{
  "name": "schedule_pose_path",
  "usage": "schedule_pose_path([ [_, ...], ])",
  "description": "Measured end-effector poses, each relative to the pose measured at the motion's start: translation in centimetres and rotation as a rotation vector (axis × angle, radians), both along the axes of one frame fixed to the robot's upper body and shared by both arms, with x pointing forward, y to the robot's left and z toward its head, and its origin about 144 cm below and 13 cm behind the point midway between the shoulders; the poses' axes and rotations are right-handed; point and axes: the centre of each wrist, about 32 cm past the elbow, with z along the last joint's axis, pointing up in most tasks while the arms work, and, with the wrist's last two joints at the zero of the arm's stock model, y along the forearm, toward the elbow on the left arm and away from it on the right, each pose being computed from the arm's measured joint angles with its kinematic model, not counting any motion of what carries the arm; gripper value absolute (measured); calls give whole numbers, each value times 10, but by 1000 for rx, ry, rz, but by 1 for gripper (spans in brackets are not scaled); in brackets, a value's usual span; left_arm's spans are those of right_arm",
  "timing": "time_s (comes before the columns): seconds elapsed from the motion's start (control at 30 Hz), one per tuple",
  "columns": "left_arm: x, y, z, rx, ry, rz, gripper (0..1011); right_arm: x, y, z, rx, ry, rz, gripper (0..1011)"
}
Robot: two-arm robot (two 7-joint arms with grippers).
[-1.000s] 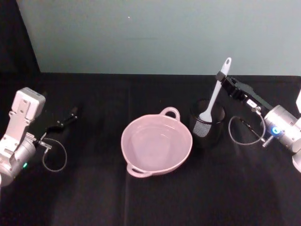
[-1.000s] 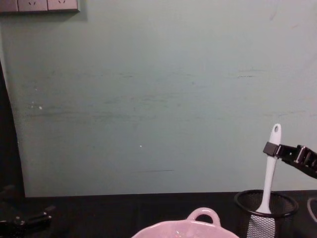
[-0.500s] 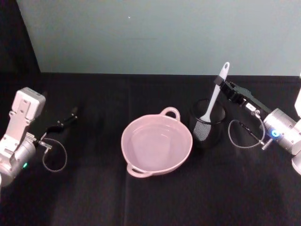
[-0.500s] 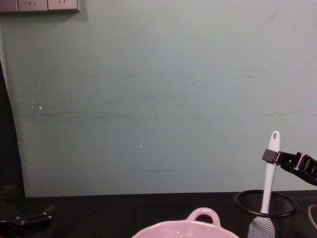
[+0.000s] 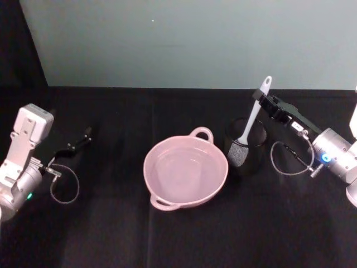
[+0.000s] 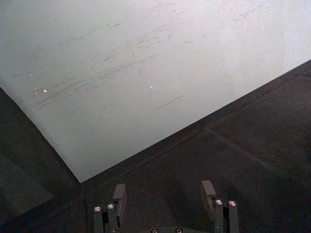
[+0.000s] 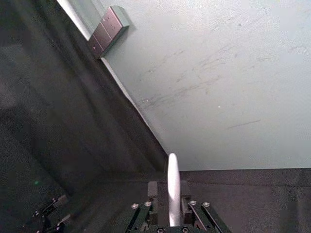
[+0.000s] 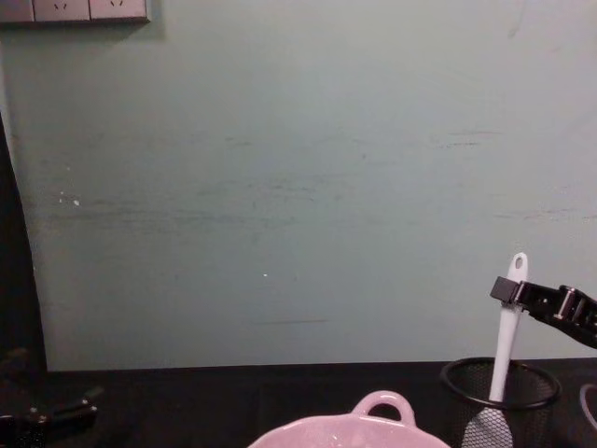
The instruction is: Use the one hand to pick up the spoon and stir the clear water in the bowl.
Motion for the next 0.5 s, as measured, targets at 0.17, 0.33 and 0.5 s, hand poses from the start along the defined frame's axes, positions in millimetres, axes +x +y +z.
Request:
schedule_pose_path([
  [0.17,0,0,0,0,0,0,1011,0,0,0,-1,-1,-1,407],
  [0.33,0,0,0,0,0,0,1011,0,0,0,-1,-1,-1,550],
  [0.5,0,0,0,0,0,0,1011,0,0,0,-1,-1,-2,721],
])
